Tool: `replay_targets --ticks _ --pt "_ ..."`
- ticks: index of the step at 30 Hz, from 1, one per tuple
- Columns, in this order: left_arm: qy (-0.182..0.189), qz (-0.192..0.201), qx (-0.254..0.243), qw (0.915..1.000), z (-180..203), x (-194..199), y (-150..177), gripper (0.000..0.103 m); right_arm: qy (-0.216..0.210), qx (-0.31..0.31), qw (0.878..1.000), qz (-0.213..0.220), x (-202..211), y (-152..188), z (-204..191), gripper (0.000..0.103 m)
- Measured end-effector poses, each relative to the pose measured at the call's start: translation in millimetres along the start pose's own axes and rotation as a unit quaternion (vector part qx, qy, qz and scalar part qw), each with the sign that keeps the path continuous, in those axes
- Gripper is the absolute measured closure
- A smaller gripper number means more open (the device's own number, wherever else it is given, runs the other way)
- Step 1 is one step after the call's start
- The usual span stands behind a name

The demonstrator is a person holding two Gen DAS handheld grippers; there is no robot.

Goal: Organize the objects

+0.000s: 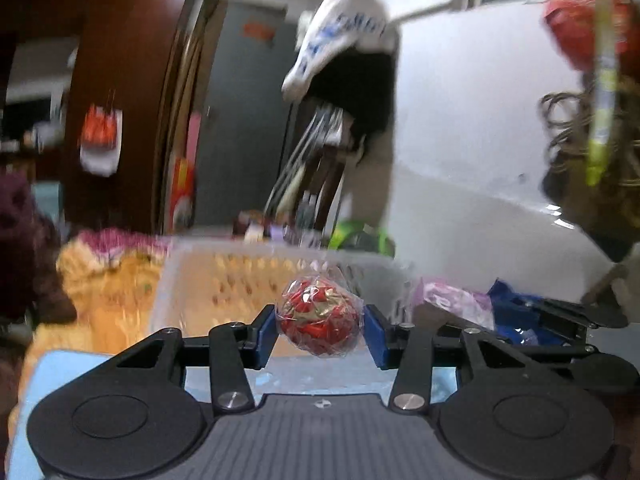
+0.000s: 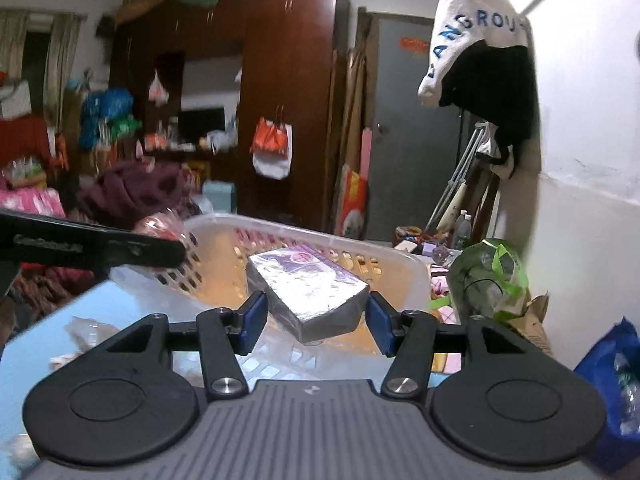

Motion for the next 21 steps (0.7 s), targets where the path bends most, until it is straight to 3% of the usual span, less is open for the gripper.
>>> replay_targets --ticks 1,3,5,6,8,11,13,15,19,21 --pt "-0.003 -0.009 -0.001 1.0 -2.2 -7.2 3.7 0.047 0.006 0.009 1.0 -0.003 -5.2 1.9 -1.4 0.042" --pt "-0.011 -0.007 0.0 0.9999 -5.5 -10.3 8.6 0.022 0.007 0.004 1.0 0.003 1.2 6.1 -4.6 0.028" --pt "-0.008 0.011 0.001 0.9999 -6.0 2.4 11.1 0.019 -0.007 -0.008 1.0 0.024 22.8 7.3 -6.1 0.004" --pt "-0.008 0.026 0.0 0.9996 -7.4 15.6 12.6 0.019 -0.01 -0.011 0.999 0.043 40.0 10.1 -4.5 0.0" --pt "-0.007 0.049 -0.003 0.9988 -7.4 43.6 17.2 0.016 -0.012 -0.018 0.998 0.059 64.4 16.6 1.2 0.0" --pt "-0.011 0.057 -0.021 0.9981 -9.6 93.2 52.2 0.013 -0.025 -0.047 0.997 0.058 103.5 55.7 10.5 0.001" --pt "-0.024 0.056 -0.034 0.9976 -14.5 121.1 86.5 0.013 -0.033 -0.06 0.997 0.028 119.2 92.4 12.8 0.014" --pt "-0.039 0.047 -0.033 0.9976 -22.6 141.9 119.1 0.013 -0.02 -0.068 0.997 0.009 128.0 120.9 15.4 0.019" --pt "-0.039 0.026 0.001 0.9989 -35.9 158.2 159.8 0.013 -0.002 -0.064 0.998 -0.017 124.6 142.7 18.2 0.024" --pt "-0.034 0.01 -0.022 0.9991 -34.6 150.8 166.9 0.013 -0.004 -0.056 0.998 -0.029 120.6 146.4 15.1 0.029"
Point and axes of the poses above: each gripper's, at about its wrist camera, not at the fingertips, and x roughly against the way its jaws point, z to its right, y to its underside, the point moved 9 cm from there along -x, roughly the way its jaws point, and after that the axes turned 10 degrees about z, right-handed, at the moved point
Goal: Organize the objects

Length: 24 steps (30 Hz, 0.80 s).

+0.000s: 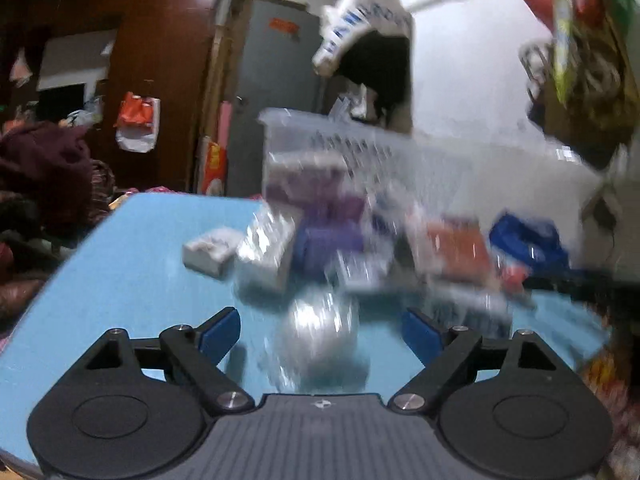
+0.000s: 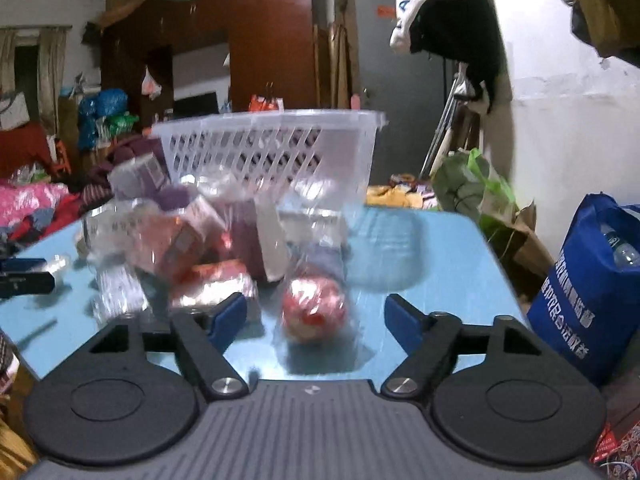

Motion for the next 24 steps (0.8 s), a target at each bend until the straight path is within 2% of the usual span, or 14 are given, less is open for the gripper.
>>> replay_targets --ticks 3,6,7,8,9,16,24 --pt "-0.021 0.006 -0.034 0.9992 4.1 -7.2 3.2 0.013 -0.002 -0.001 1.0 -0.023 -7.5 10.1 -2.7 0.04" --pt "-0.015 0.01 -0.041 0.999 11.5 -12.8 2.8 0.016 -0.001 -0.006 1.0 -0.019 -5.6 17.7 0.4 0.049" --pt "-0.018 0.014 -0.042 0.9989 11.5 -13.3 2.7 0.023 -0.002 -0.009 1.0 -0.016 -4.1 17.5 0.7 0.056" --pt "-0.019 0.02 -0.043 0.9987 11.7 -13.6 1.7 0.053 -0.007 -0.012 1.0 -0.012 -0.6 17.8 -0.8 0.057" --pt "-0.016 0.024 -0.044 0.9986 11.5 -11.3 4.4 0.057 -0.01 -0.015 1.0 -0.007 2.0 18.0 -1.5 0.057" --pt "-0.004 0.053 -0.042 0.9977 14.4 2.3 6.5 0.057 -0.005 -0.03 0.999 0.045 28.9 14.3 -5.3 0.058" --pt "0.014 0.081 -0.011 0.9965 13.0 7.1 -6.5 0.057 -0.019 -0.047 0.996 0.075 36.1 -0.8 -8.4 0.058"
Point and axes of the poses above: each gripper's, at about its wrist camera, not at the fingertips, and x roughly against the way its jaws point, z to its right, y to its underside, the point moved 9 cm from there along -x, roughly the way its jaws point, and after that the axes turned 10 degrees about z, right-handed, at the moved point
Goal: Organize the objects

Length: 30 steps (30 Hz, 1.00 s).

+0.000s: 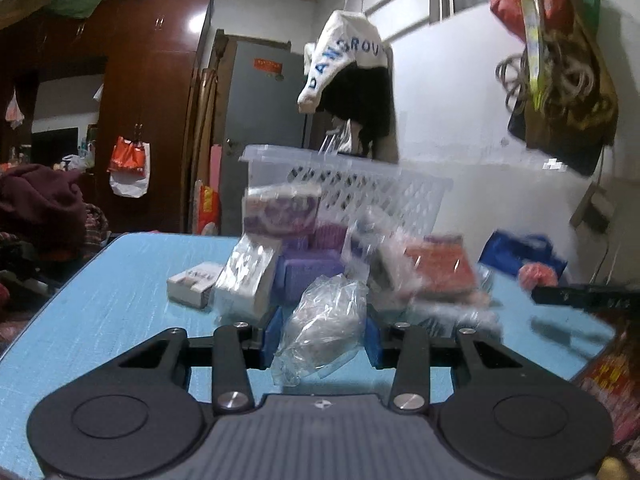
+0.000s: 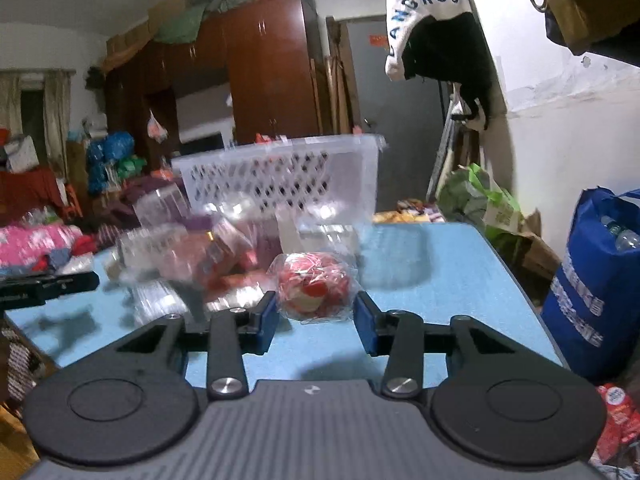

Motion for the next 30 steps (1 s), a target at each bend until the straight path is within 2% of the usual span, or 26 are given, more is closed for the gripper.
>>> replay_targets --ticks 2,4,6,8,11,12,16,20,21,22,23,24,25,26,27,30 --pt "0.009 0.017 0.004 0.9998 3.3 -3.5 -17.4 0.057 -0.007 0.006 1.0 0.022 -4.6 -20.5 -6.1 0.058" --pt "0.014 0.042 0.007 0.999 6.1 -15.0 -52.7 0.057 -0.006 0.034 0.998 0.052 -16.9 -56.4 -16.4 0.058" --pt "0.026 0.053 0.01 0.9982 11.1 -39.9 -97.0 0.057 -0.006 0.07 0.996 0.062 -39.9 -91.6 -28.5 0.058" --pt "0.031 0.04 0.029 0.9983 11.5 -76.1 -137.0 0.057 -0.012 0.085 0.995 0.041 -78.1 -122.7 -36.3 0.058" --pt "0.021 -0.001 0.031 0.9993 11.8 -135.1 -170.3 0.057 -0.002 0.087 0.996 -0.007 -137.0 -144.3 -33.1 0.058" --pt "0.005 -0.02 0.032 0.9993 9.9 -156.4 -173.6 0.057 -0.001 0.077 0.997 -0.026 -156.3 -145.6 -29.9 0.058" --pt "-0.008 -0.084 0.039 0.9957 7.3 -206.9 -158.4 0.057 -0.004 0.076 0.995 -0.063 -191.8 -132.9 -25.5 0.058" --pt "-0.019 -0.102 0.051 0.9933 0.4 -224.2 -142.2 0.055 -0.005 0.089 0.993 -0.073 -195.6 -117.5 -24.3 0.057" --pt "-0.017 -0.105 0.053 0.9929 -1.4 -225.2 -139.2 0.045 -0.007 0.09 0.993 -0.071 -194.8 -117.6 -24.8 0.055" --pt "-0.012 -0.107 0.056 0.9926 -2.4 -226.1 -137.4 0.036 -0.007 0.092 0.993 -0.067 -192.4 -118.9 -25.2 0.046" --pt "-0.009 -0.104 0.057 0.9929 -3.9 -223.9 -137.4 0.019 -0.003 0.091 0.994 -0.055 -185.8 -121.9 -25.4 0.033" --pt "-0.01 -0.097 0.057 0.9936 -5.0 -216.6 -139.1 0.017 -0.003 0.089 0.995 -0.038 -175.2 -126.8 -25.7 0.024" --pt "-0.008 -0.091 0.059 0.9941 -4.9 -208.4 -139.9 0.017 -0.008 0.088 0.996 -0.015 -159.3 -129.2 -27.7 0.006" --pt "0.0 -0.085 0.061 0.9946 -3.2 -197.5 -140.5 0.017 -0.012 0.087 0.996 0.004 -143.2 -129.5 -28.7 0.0" --pt "0.012 -0.069 0.056 0.996 1.1 -179.5 -142.5 0.016 -0.021 0.085 0.996 0.021 -124.5 -126.6 -29.1 0.0" --pt "0.016 -0.026 0.031 0.9991 5.0 -122.7 -132.7 0.011 -0.034 0.063 0.997 0.028 -72.4 -92.5 -27.3 0.0"
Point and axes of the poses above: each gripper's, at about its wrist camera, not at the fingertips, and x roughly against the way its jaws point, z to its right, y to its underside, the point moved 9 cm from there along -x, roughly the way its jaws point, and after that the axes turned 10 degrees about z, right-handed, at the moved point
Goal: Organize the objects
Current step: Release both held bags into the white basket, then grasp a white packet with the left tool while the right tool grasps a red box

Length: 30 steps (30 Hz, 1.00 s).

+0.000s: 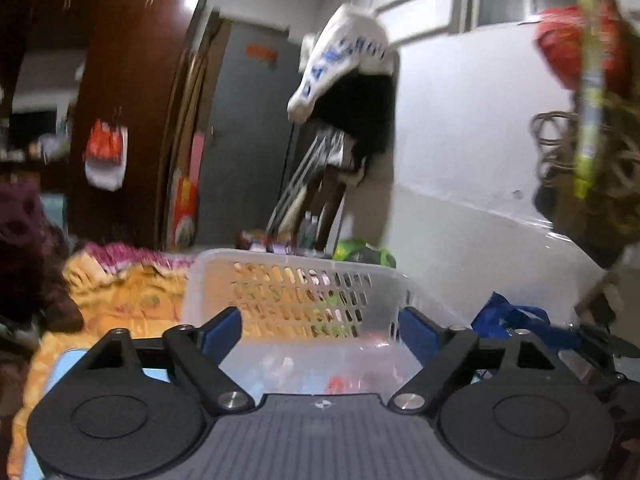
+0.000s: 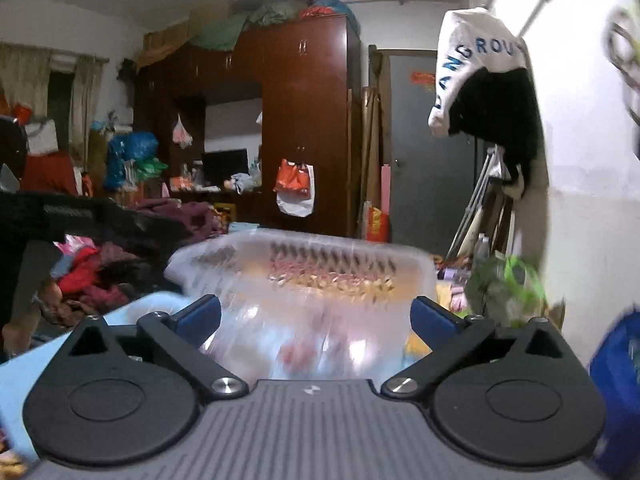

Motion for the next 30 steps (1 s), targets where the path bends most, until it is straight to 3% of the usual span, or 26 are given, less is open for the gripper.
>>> replay_targets --ticks 3,7,10,15,19,24,27,30 --pt "-0.014 0.009 -0.007 0.9998 -6.1 44.7 32.6 0.011 -0.011 -0.032 0.999 -0.009 39.0 48.0 -7.8 0.001" --pt "-0.033 0.009 0.01 0.9993 -22.3 72.6 71.8 0.011 -0.009 -0.04 0.998 -0.043 50.7 91.6 -20.6 0.026" --pt "-0.057 -0.012 0.004 0.9983 -34.4 69.9 91.6 0.011 -0.01 -0.029 0.997 -0.067 40.2 99.1 -21.2 0.035" --pt "-0.08 -0.058 -0.005 0.9951 -51.3 49.8 106.9 0.016 -0.01 -0.001 0.994 -0.112 24.4 109.9 -26.7 0.035" --pt "-0.073 -0.094 0.001 0.9929 -54.3 41.9 115.9 0.02 -0.01 0.007 0.991 -0.131 21.9 114.7 -32.4 0.038" --pt "-0.08 -0.097 -0.017 0.9919 -49.3 39.9 112.2 0.02 -0.01 0.015 0.99 -0.139 12.0 109.2 -37.0 0.038" --pt "-0.082 -0.091 -0.023 0.9922 -46.9 41.7 111.0 0.02 -0.011 0.02 0.991 -0.134 9.0 105.2 -42.3 0.027" --pt "-0.082 -0.1 -0.017 0.9914 -50.4 41.9 114.6 0.02 -0.004 0.035 0.988 -0.15 2.9 110.5 -45.6 0.031"
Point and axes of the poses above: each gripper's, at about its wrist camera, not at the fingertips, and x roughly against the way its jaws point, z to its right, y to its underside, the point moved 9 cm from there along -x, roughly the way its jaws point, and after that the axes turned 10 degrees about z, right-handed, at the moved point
